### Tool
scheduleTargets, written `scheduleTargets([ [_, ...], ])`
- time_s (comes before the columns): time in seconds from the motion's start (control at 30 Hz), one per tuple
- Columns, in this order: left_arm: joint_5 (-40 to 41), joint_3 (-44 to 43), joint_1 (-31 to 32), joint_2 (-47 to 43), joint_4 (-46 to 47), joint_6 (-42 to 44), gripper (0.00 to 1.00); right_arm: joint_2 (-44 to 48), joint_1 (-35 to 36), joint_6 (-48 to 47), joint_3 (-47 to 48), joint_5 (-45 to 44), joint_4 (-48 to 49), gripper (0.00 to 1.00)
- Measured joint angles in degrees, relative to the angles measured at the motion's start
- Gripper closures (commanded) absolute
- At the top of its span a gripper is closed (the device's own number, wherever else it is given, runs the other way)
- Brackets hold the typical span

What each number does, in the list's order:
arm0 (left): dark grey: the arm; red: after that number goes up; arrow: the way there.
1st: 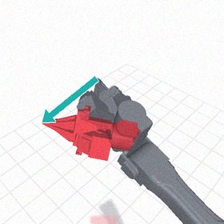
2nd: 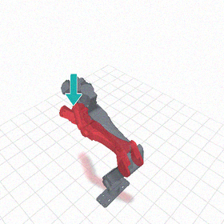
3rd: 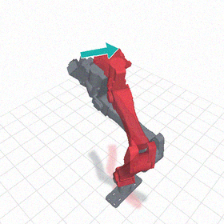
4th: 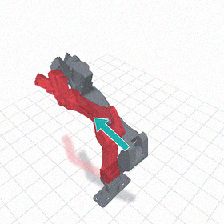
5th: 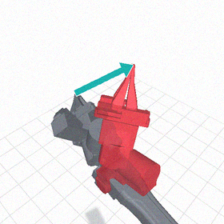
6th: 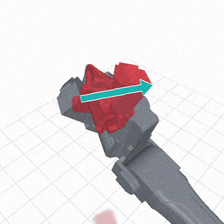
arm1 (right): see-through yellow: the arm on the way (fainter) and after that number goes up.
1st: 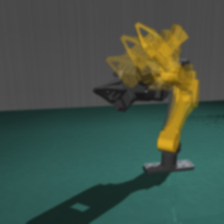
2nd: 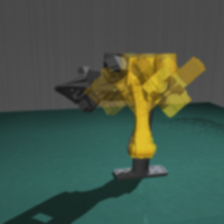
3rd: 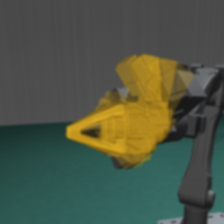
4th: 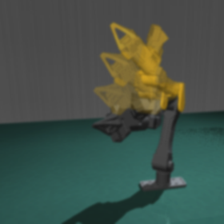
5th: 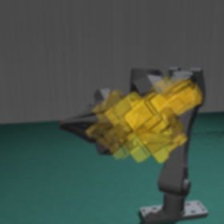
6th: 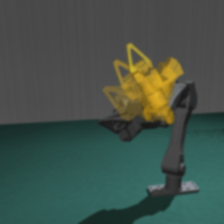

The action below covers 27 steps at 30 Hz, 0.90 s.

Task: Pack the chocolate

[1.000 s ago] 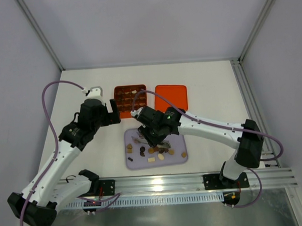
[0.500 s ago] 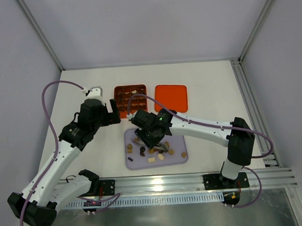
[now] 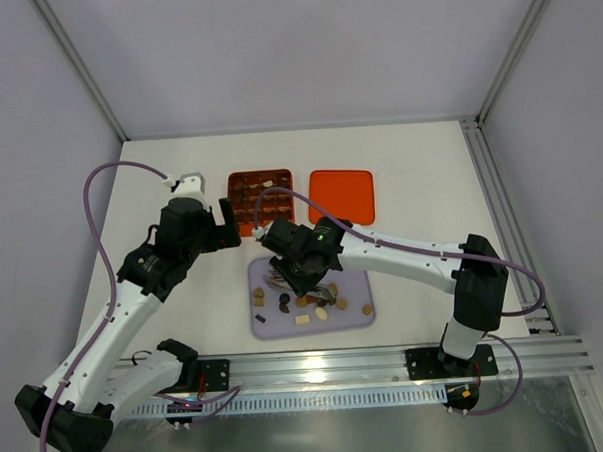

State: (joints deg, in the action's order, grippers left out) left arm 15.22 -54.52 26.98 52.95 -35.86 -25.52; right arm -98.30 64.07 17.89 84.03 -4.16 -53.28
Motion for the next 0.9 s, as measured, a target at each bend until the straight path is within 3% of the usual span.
scheduleTargets([
  [0.9, 0.0, 0.0, 0.0, -0.37, 0.0, 0.0, 0.0, 0.0, -3.21, -0.37, 3.26, -0.39, -2.16, 0.67],
])
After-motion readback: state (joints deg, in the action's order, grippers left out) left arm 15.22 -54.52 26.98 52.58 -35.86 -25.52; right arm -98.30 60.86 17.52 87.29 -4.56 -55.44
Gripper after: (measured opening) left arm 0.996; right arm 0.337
